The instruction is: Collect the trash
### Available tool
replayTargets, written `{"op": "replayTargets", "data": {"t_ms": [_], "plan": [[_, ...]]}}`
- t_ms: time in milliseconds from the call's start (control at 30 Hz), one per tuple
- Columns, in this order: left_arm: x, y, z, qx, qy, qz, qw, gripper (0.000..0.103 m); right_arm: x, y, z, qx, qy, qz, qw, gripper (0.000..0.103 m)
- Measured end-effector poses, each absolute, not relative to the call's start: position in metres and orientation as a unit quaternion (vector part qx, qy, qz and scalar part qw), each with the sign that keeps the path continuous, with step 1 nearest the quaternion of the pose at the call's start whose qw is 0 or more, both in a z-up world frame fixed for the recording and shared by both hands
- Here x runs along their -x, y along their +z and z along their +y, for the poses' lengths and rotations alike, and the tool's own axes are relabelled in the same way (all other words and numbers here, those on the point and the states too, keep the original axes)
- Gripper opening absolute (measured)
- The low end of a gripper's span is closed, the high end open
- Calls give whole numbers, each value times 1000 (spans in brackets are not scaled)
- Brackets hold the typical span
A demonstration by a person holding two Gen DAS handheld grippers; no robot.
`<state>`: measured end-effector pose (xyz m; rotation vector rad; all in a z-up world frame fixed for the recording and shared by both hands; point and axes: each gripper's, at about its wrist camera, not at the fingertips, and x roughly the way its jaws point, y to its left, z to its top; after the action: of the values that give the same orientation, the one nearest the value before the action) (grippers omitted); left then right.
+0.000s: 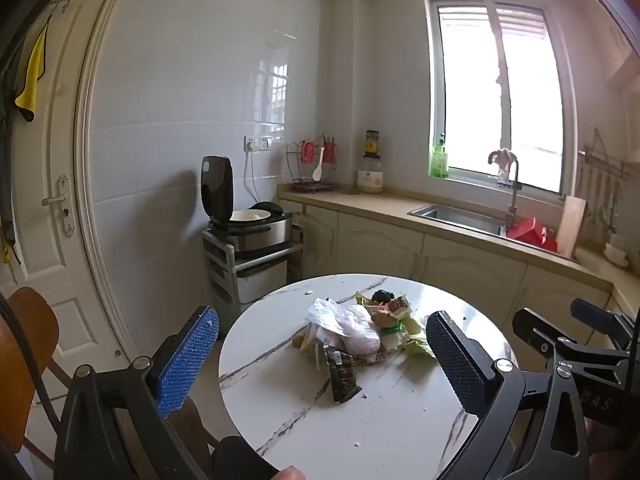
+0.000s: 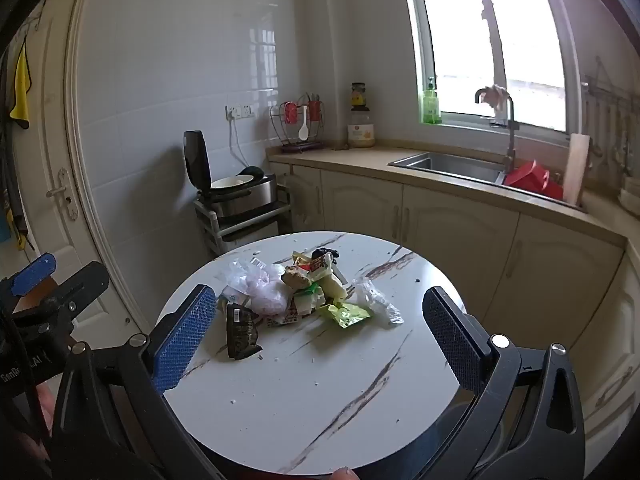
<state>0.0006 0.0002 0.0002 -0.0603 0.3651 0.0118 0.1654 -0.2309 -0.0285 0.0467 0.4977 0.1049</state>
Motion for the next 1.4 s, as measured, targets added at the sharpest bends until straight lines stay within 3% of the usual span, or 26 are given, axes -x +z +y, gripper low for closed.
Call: {"op": "replayTargets", "data": {"t_ms": [600,1400], "plan": [[1,-4,-4,24,7,159,987,102,-159,-23,-232,-24,52,214,975,103],[2,-1,-4,21,9,161,987,102,-169,-30,-236,-37,54,234,970,103]]}}
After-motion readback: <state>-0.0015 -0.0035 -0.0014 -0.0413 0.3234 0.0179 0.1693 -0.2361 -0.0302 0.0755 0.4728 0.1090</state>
